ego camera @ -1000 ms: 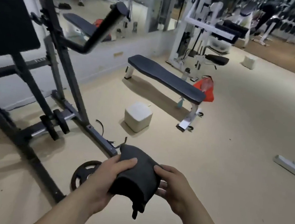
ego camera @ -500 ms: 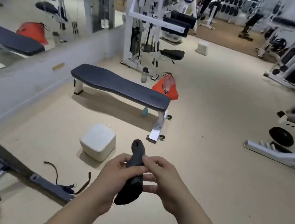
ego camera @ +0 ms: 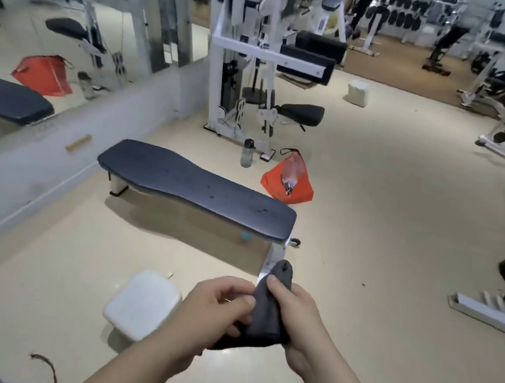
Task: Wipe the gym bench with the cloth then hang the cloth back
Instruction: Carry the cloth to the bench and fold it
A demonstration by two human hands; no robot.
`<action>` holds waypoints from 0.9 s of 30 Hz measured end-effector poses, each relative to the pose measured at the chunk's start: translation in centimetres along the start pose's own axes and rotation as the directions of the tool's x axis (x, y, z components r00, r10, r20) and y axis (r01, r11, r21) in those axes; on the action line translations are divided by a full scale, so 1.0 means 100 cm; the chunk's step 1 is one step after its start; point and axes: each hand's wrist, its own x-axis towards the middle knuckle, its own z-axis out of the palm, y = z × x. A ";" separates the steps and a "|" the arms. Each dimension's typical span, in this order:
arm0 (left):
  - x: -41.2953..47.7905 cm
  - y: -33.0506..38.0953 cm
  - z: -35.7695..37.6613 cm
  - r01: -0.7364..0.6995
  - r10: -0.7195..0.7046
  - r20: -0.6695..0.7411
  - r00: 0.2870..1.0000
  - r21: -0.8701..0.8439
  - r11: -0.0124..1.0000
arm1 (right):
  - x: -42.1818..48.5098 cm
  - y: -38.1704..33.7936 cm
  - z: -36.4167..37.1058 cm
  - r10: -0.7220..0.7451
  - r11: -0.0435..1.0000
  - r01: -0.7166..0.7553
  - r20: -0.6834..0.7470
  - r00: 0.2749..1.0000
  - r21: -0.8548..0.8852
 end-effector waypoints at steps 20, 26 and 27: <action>0.299 0.100 -0.280 -0.203 0.315 -0.466 0.827 0.275 0.940 | 0.332 -0.237 0.328 0.074 0.991 0.007 0.580 0.811 -0.135; 0.397 0.153 -0.356 -0.210 0.229 -0.558 0.798 0.099 0.973 | 0.434 -0.298 0.393 0.112 0.975 0.022 0.574 0.811 -0.221; 0.417 0.161 -0.369 -0.196 0.208 -0.583 0.785 0.084 0.977 | 0.456 -0.306 0.404 0.128 0.971 0.013 0.563 0.816 -0.240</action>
